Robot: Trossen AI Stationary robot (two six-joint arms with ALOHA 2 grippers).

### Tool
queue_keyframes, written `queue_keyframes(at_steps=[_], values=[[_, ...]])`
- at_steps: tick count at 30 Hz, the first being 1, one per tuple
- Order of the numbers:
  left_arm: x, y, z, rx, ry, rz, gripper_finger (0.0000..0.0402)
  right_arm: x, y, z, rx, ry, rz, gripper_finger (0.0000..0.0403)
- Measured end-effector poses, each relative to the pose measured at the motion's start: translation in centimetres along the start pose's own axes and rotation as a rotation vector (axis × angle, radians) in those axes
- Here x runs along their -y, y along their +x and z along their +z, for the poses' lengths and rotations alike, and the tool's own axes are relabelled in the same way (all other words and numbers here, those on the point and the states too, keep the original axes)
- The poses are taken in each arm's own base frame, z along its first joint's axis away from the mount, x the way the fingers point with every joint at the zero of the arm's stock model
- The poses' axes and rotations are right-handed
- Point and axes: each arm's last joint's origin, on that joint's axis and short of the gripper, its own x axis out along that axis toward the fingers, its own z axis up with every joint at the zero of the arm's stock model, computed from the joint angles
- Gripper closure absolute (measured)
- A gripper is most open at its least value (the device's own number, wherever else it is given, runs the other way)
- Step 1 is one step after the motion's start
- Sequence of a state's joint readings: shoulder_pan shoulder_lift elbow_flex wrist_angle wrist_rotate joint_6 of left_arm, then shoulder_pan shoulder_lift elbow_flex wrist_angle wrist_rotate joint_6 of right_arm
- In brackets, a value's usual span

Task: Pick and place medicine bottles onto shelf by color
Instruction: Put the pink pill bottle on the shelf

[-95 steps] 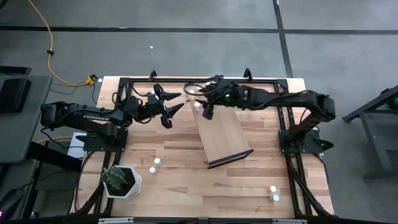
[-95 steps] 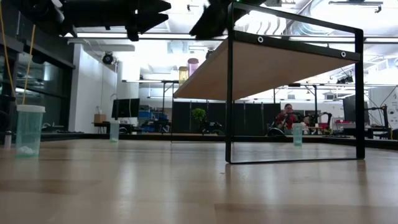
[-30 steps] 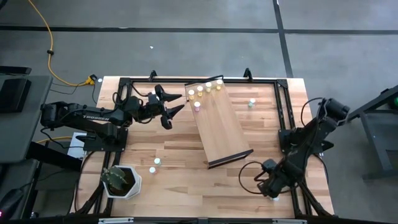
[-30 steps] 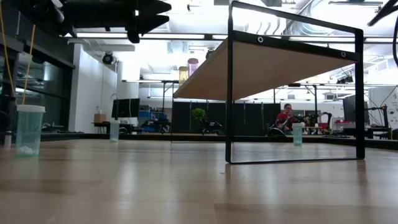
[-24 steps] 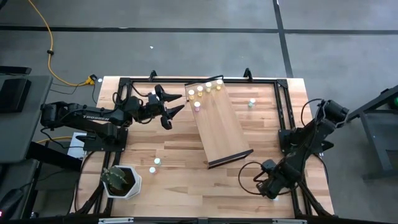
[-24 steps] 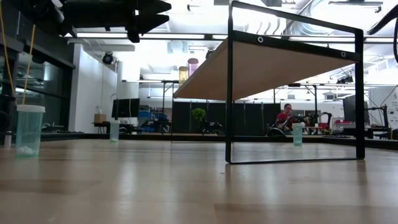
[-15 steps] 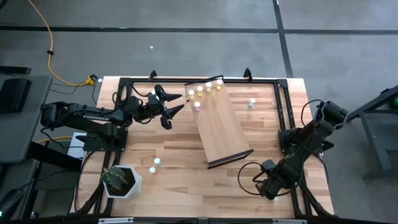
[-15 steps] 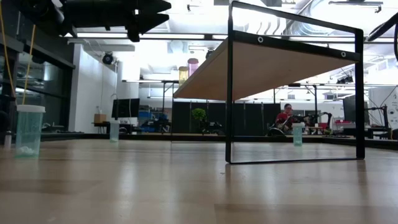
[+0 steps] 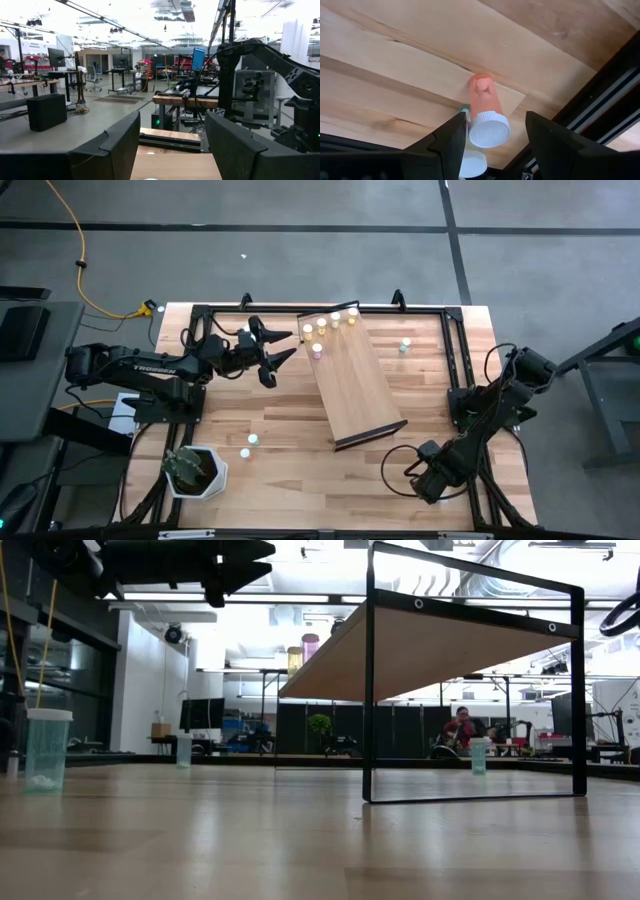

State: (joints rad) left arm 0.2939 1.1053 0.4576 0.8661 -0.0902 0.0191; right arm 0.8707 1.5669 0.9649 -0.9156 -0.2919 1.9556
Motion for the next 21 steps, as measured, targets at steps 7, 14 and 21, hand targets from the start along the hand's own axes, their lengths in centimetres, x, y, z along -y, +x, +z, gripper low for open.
queue_keyframes(at_steps=[7, 14, 21], values=[[0.00, 0.00, 0.00, 0.000, 0.000, 0.000, 0.0188, -0.01, 0.00, 0.01, 0.000, 0.001, 0.001, 0.0206], [0.00, 0.01, 0.01, 0.000, 0.000, 0.000, 0.0188, -0.01, 0.00, 0.01, 0.000, 0.001, 0.001, 0.0206], [0.00, 0.00, 0.00, 0.000, 0.000, 0.000, 0.0188, 0.00, -0.01, 0.00, -0.001, 0.000, 0.000, 0.0226]])
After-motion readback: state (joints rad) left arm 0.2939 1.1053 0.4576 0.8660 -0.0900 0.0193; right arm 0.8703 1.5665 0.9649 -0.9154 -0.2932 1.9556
